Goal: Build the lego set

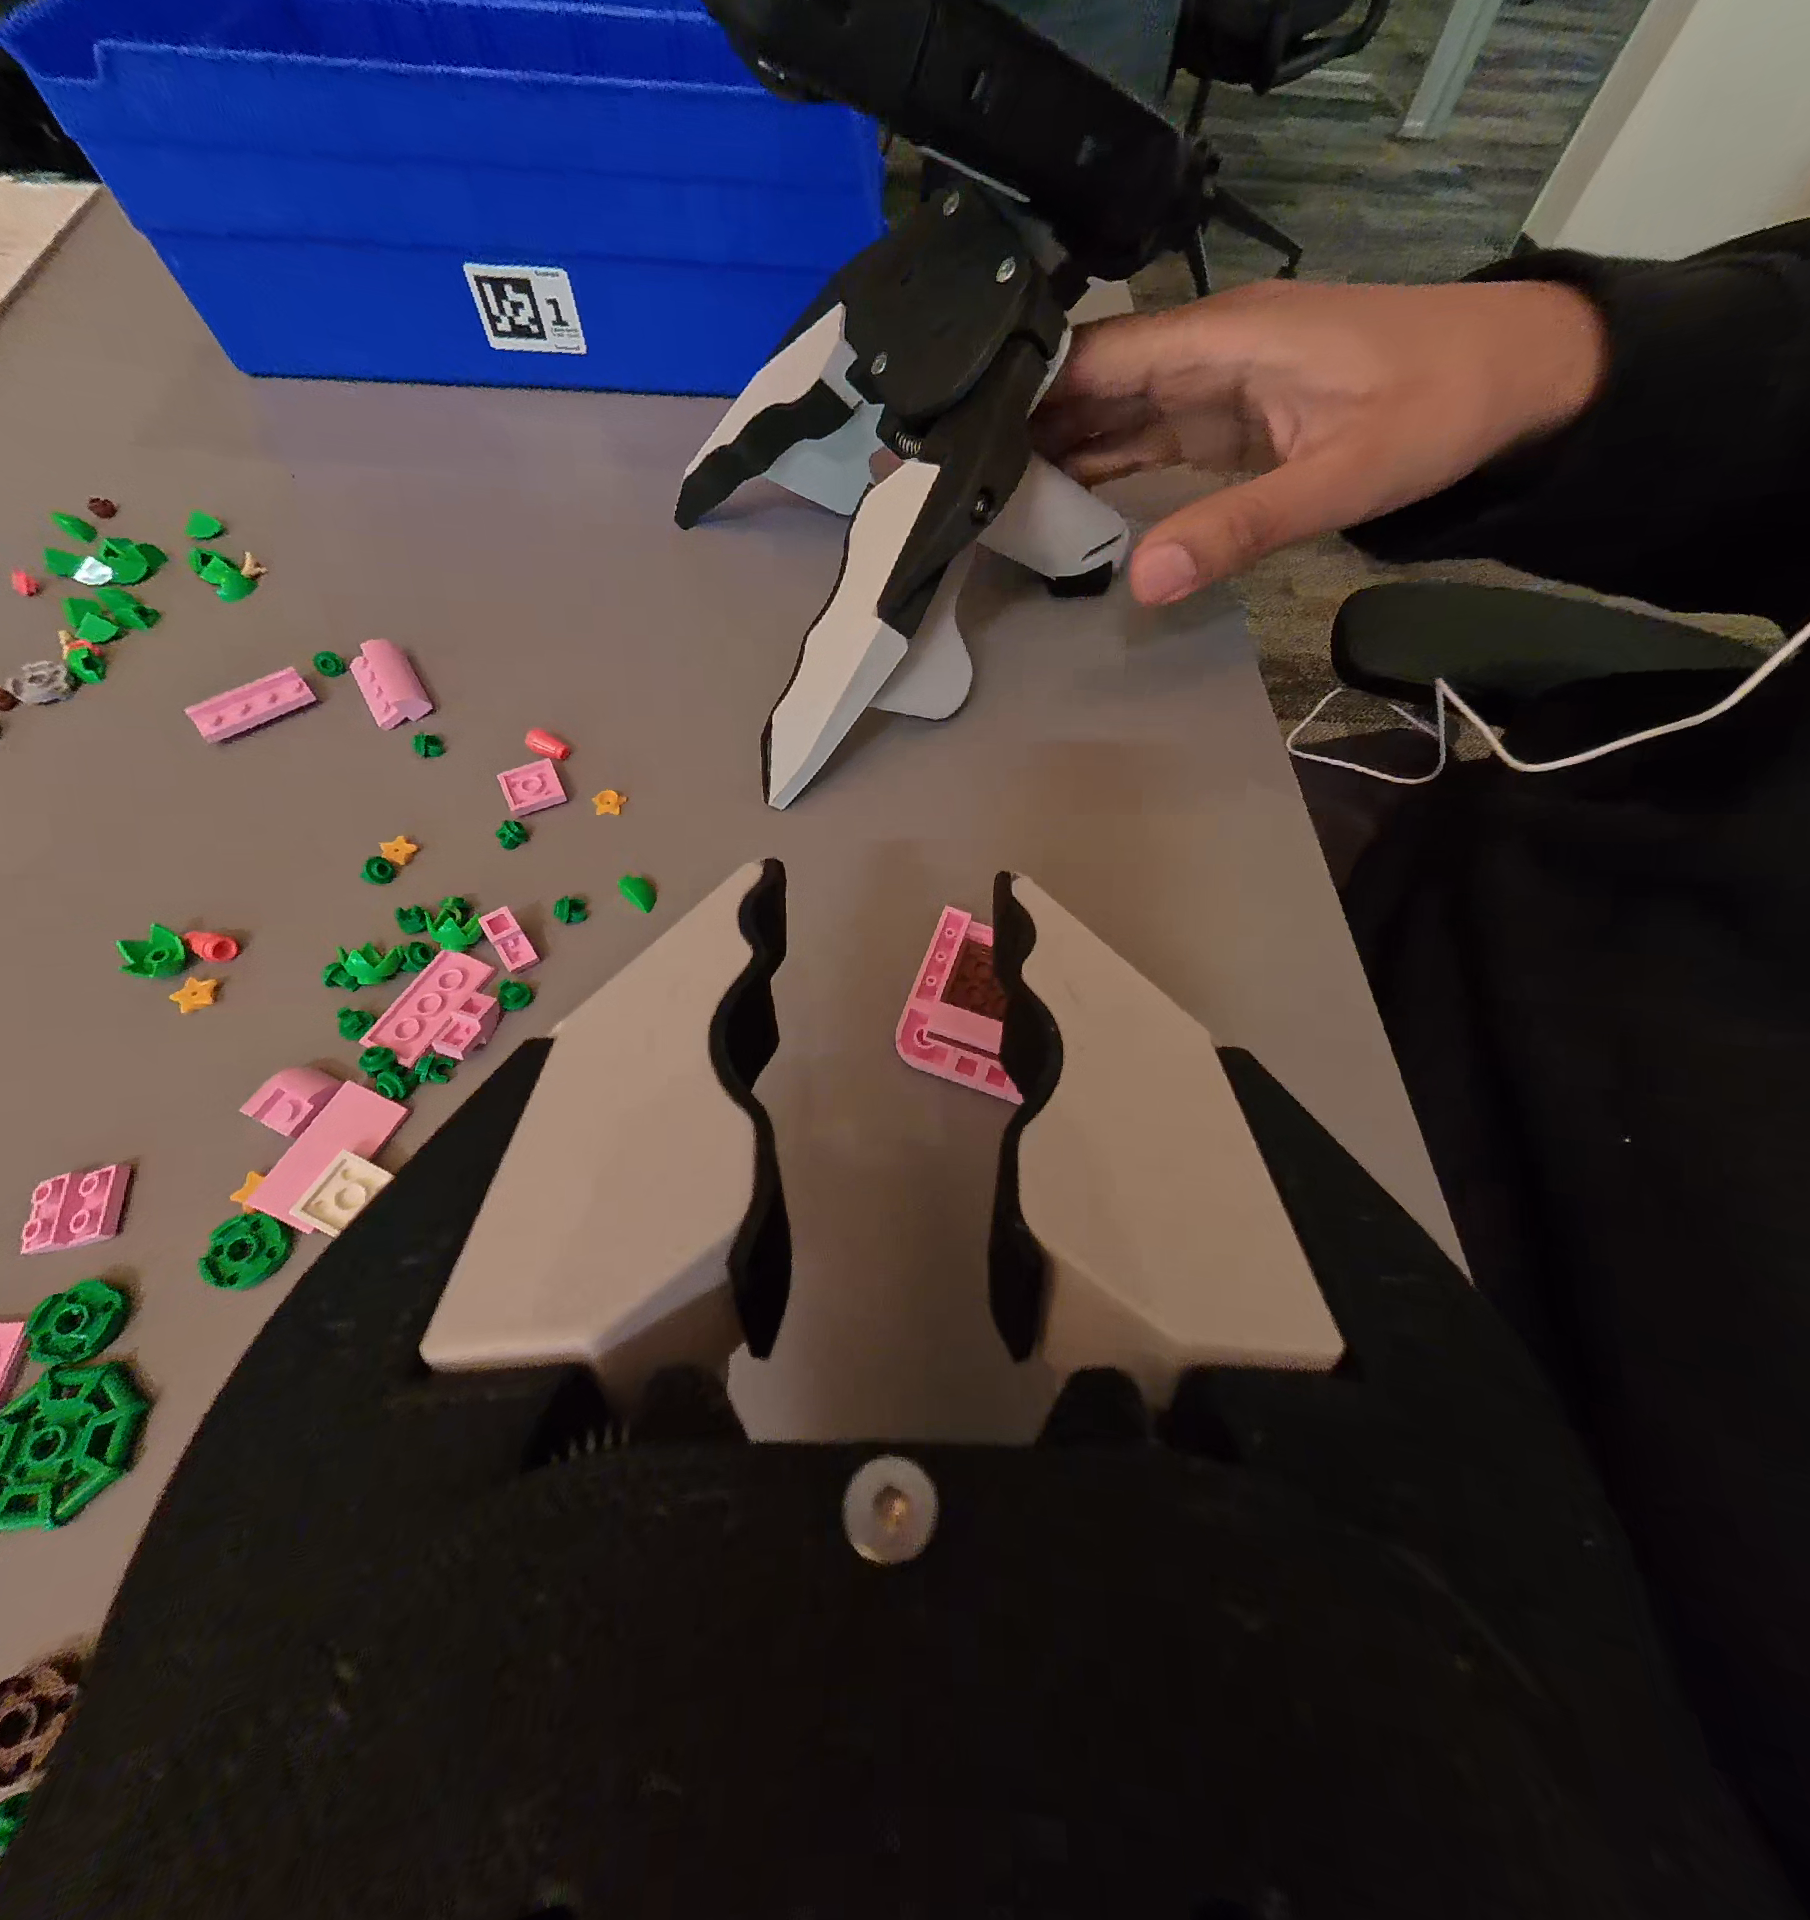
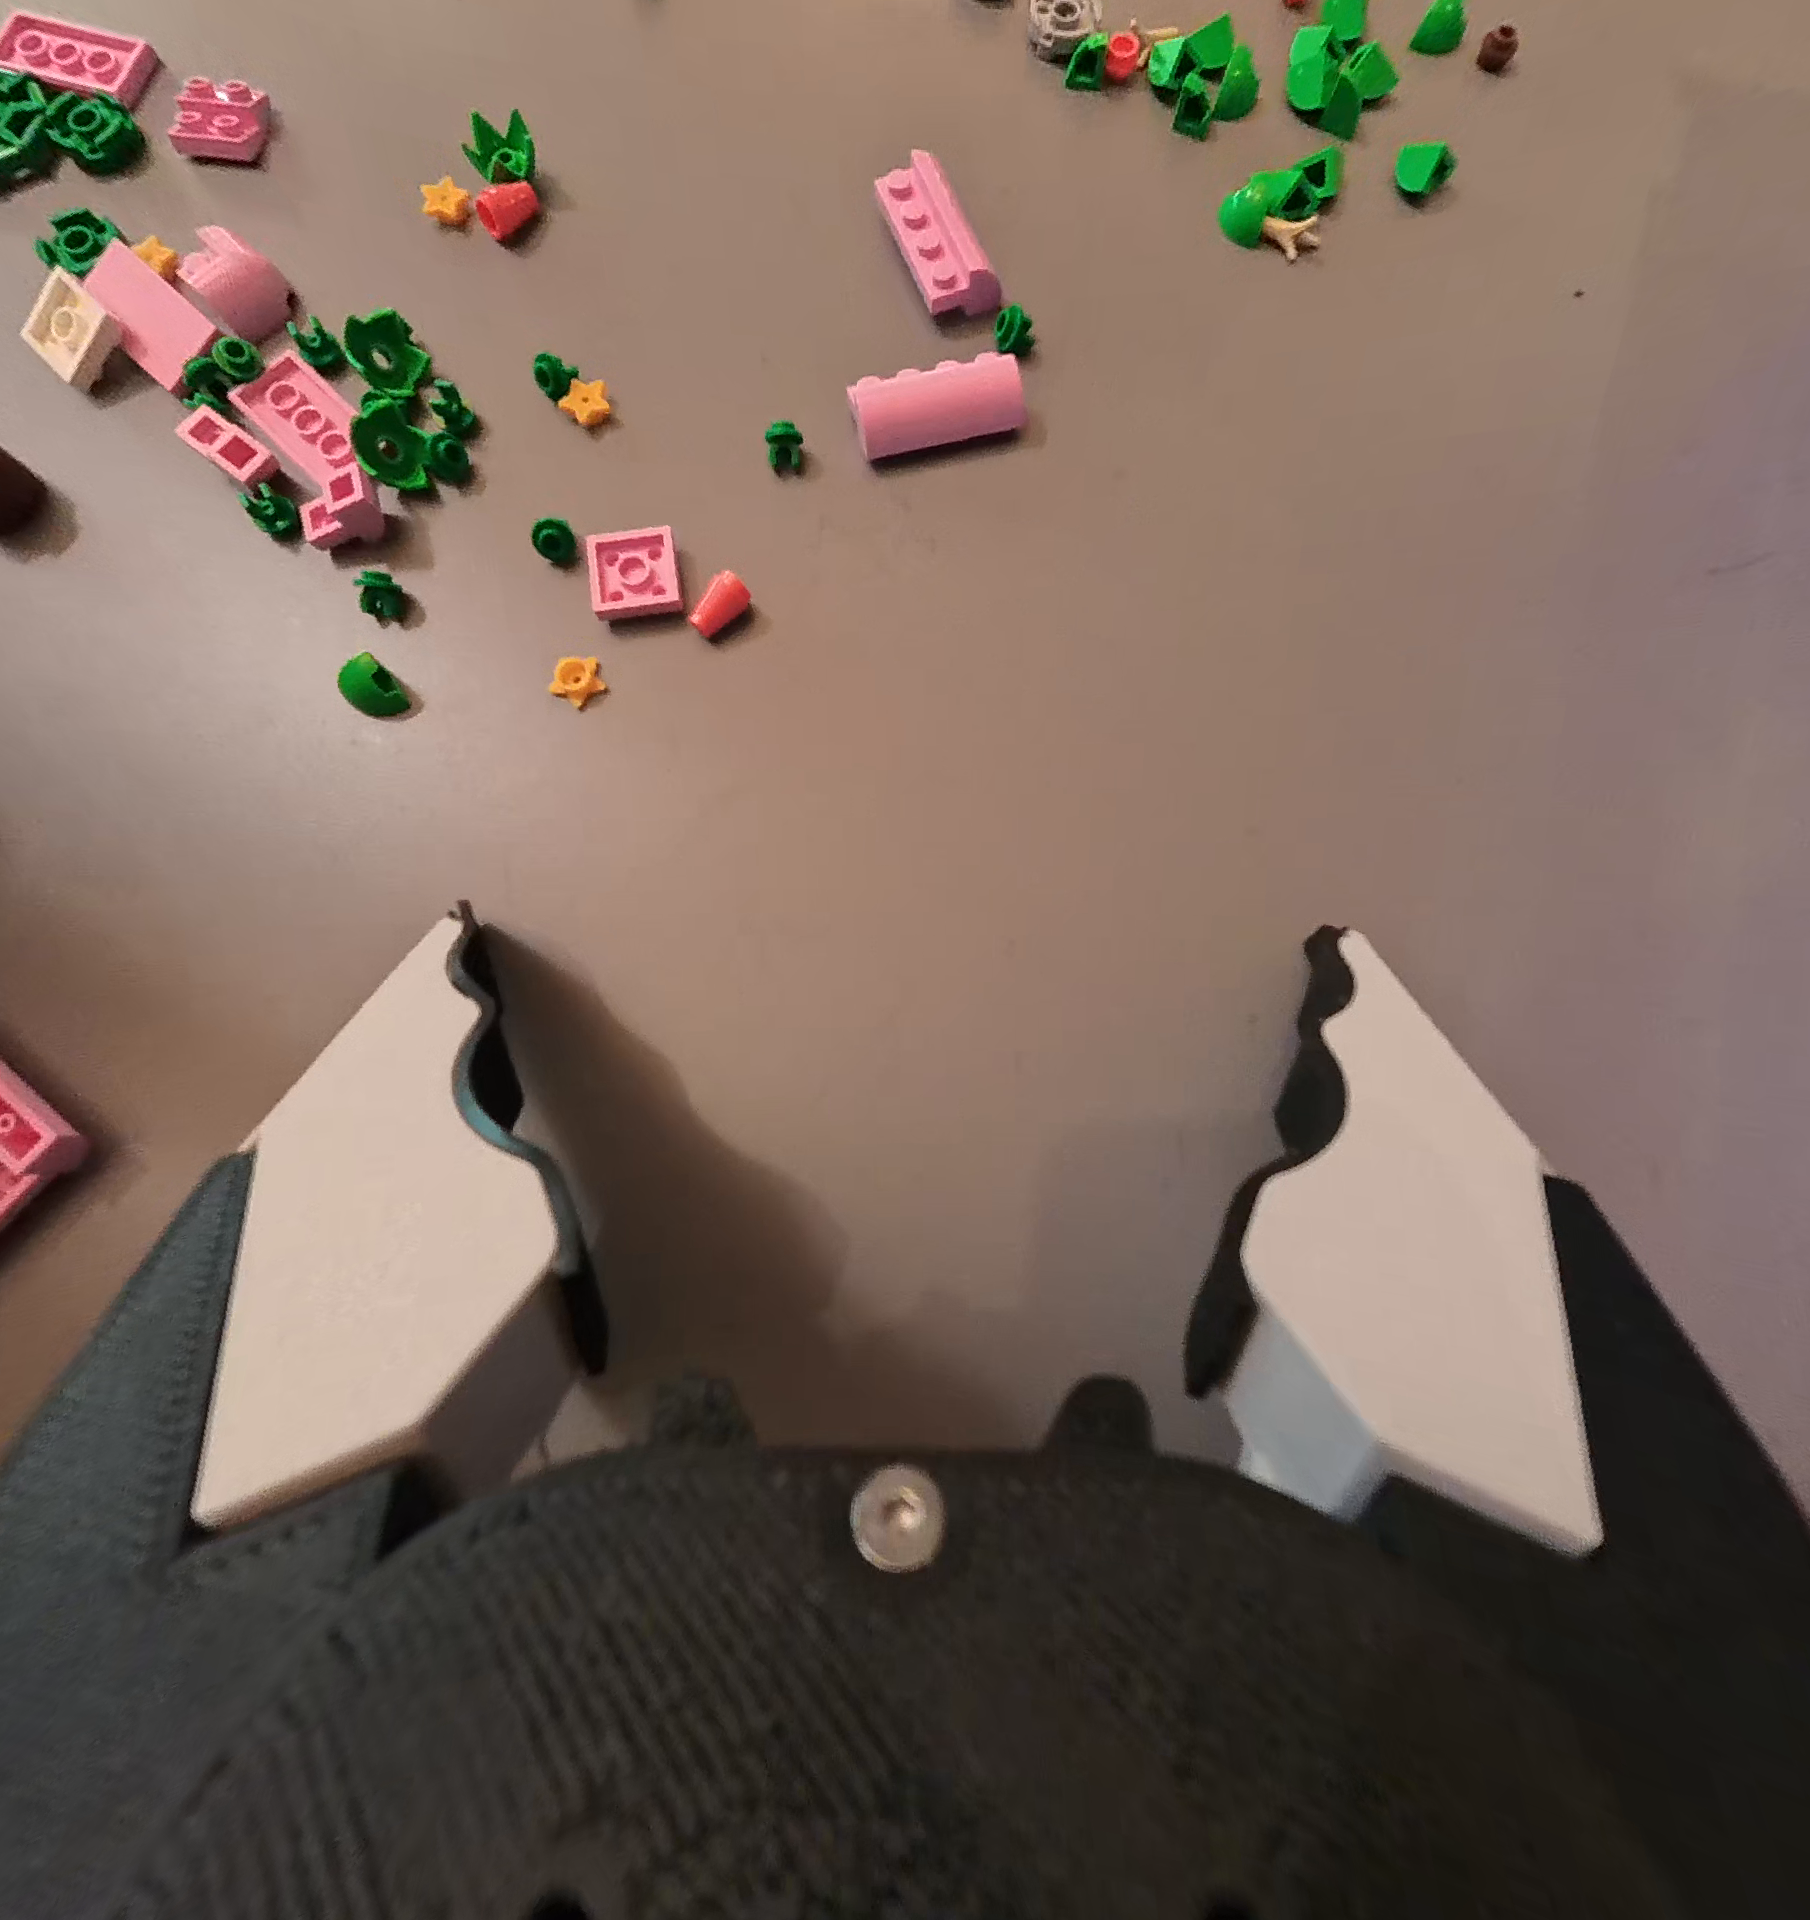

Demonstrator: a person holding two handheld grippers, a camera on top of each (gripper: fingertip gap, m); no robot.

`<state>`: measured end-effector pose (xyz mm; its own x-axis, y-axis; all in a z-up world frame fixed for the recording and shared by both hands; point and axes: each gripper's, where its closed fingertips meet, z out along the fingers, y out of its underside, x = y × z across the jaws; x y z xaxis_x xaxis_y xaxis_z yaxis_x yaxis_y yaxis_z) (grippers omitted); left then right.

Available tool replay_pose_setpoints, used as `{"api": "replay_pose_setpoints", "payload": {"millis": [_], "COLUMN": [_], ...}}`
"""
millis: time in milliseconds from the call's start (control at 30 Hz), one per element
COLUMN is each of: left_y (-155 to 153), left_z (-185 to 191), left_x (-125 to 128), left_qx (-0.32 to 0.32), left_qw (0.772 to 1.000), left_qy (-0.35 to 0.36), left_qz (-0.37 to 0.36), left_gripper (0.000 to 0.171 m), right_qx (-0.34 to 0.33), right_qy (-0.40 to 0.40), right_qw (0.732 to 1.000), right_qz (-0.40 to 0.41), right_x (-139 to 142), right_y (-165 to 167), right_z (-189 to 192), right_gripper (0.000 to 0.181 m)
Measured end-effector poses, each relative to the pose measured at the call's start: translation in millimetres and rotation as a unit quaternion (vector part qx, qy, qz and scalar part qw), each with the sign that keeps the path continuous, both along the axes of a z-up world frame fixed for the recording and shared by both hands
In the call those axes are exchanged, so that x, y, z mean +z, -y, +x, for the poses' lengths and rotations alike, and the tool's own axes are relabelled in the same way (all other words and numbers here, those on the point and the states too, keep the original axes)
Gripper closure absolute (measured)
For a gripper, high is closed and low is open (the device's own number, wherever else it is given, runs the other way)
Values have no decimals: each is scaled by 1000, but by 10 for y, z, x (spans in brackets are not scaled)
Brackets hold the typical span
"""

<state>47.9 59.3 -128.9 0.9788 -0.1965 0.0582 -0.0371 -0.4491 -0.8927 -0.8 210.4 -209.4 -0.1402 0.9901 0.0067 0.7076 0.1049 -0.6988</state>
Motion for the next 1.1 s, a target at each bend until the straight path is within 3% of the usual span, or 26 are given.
{"api": "replay_pose_setpoints", "payload": {"millis": [467,800,1100], "left_y": [-89,-191,59], "left_z": [24,243,612], "left_x": [257,750,680], "left_qx": [7,13,39], "left_qw": [999,988,994], "left_qy": [-2,77,27], "left_qz": [38,131,101], "left_gripper": [132,133,131], "right_qx": [0,0,0], "right_qy": [0,0,0], "right_qw": [1000,1000,1000], "right_qz": [0,0,0], "right_x": [-1,-2,-1], "right_y": [-1,-3,-3], "right_z": [0,-1,-2], "right_gripper": [32,32,32]}}
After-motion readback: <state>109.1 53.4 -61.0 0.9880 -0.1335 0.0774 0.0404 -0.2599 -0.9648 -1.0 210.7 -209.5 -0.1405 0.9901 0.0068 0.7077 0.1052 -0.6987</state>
